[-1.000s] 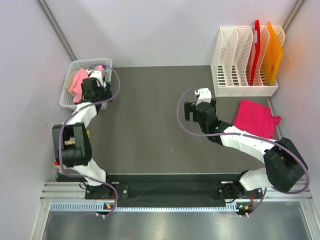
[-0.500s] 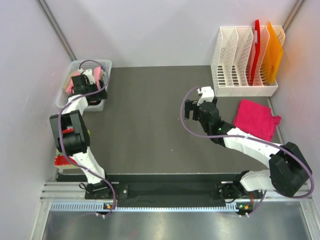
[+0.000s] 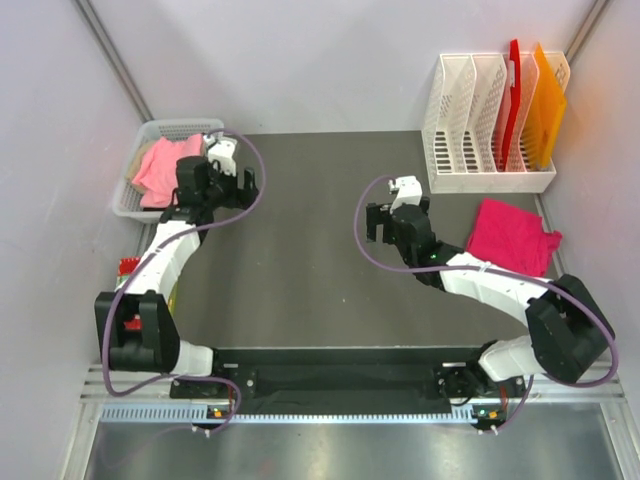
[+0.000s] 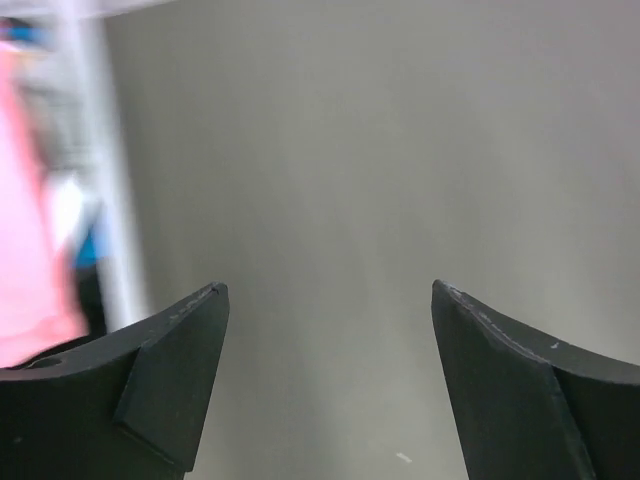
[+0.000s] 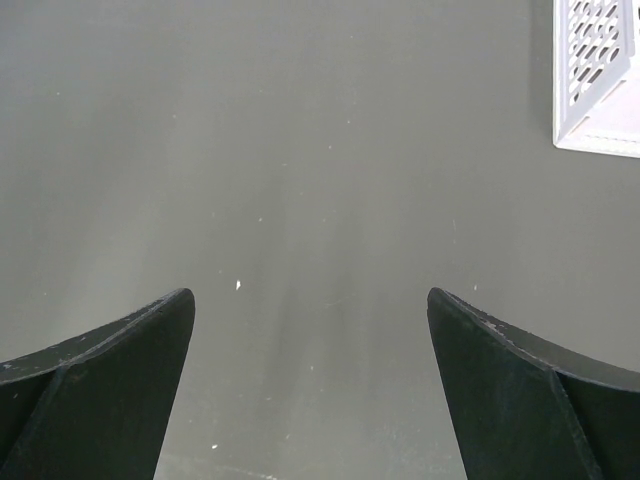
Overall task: Fold and stack the t-shirts
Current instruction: Grab crumpled tshirt from bin with the left arm
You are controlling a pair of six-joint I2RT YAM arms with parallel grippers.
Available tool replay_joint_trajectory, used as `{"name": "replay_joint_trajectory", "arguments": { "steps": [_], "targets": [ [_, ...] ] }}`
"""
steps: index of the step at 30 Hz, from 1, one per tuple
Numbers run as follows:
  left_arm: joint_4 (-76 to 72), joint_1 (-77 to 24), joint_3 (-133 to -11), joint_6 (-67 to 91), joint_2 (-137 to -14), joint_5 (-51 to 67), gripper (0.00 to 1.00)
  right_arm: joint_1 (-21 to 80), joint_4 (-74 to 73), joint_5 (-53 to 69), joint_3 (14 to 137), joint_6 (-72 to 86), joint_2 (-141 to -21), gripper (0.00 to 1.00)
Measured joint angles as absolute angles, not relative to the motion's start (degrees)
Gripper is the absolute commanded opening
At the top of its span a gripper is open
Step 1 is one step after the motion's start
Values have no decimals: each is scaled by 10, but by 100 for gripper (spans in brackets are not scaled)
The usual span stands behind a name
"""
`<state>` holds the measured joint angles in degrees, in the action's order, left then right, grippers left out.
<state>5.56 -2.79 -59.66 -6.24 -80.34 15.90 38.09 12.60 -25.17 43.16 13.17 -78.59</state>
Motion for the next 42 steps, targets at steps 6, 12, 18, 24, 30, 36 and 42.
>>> {"name": "replay_joint_trajectory", "arguments": {
  "steps": [6,12,18,24,30,36,42],
  "targets": [
    [41,64,-715,-36,-907,91,80,381,130,-247,427,132,-756,100],
    [43,102,-806,-22,-1021,37,79,381,142,-239,423,132,-741,100],
    [50,98,-862,-11,-1096,19,73,381,147,-233,410,131,-740,100],
    [52,102,-894,-9,-1150,-9,71,382,150,-228,408,131,-740,100],
    [53,115,-899,-14,-1157,-13,67,385,150,-227,408,131,-740,100],
    [50,133,-910,-17,-1161,-14,54,387,151,-227,408,130,-746,99],
    [40,142,-922,-25,-1190,-22,55,389,150,-226,408,127,-755,99]
  ]
}}
